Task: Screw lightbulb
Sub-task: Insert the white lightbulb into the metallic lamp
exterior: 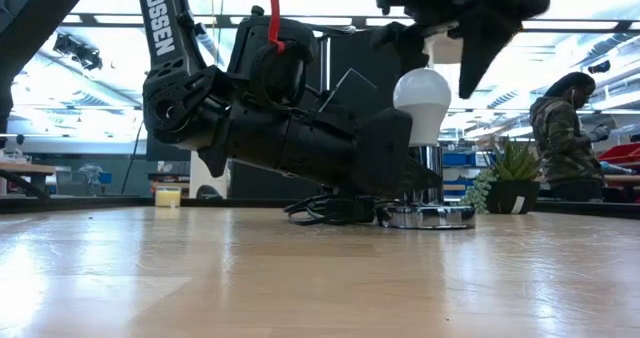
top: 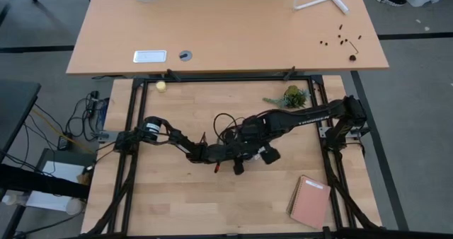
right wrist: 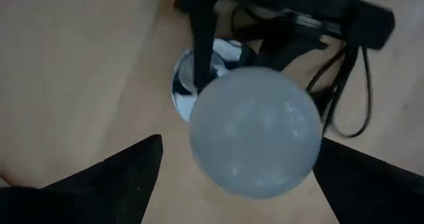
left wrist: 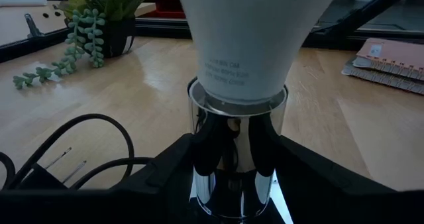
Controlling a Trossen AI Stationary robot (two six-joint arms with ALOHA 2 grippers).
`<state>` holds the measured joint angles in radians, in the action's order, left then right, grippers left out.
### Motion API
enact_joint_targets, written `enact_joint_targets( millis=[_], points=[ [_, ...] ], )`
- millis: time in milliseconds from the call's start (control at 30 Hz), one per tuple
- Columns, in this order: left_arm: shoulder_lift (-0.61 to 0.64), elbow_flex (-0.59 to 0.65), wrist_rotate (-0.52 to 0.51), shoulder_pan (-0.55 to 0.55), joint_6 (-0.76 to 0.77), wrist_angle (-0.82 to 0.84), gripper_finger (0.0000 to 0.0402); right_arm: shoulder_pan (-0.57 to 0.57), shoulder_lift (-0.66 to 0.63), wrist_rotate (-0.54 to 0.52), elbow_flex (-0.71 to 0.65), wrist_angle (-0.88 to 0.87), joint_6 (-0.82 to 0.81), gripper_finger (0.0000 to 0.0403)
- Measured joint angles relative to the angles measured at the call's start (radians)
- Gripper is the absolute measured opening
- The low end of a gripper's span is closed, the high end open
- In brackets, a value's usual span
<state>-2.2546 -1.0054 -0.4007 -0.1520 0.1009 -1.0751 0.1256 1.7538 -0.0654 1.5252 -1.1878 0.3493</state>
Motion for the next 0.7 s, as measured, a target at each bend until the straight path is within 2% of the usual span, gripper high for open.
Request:
enact_joint_targets(
  millis=[133,367,500,600,700],
  points=[
    [0.0,0.0,-0.002,0.0,0.016,-0.003,0.0198,0.003,0.008,-0.072,-0.023,0.006,0.232,0.0382],
    [0.0,0.0,-0.005,0.0,0.063,-0.007,0.0198,0.002,0.01,-0.088,-0.043,0.1,0.421,0.0375],
    [0.0,0.0,-0.007,0.0,0.059,-0.007,0.0198,-0.002,0.01,-0.057,-0.043,0.111,0.455,0.0374],
    [0.0,0.0,-0.009,0.0,0.055,-0.005,0.0198,-0.01,0.01,0.01,-0.043,0.103,0.432,0.0374],
    [0.0,0.0,-0.009,0.0,0.034,0.001,0.0198,-0.012,0.01,0.021,-0.043,0.1,0.406,0.0374]
  ],
)
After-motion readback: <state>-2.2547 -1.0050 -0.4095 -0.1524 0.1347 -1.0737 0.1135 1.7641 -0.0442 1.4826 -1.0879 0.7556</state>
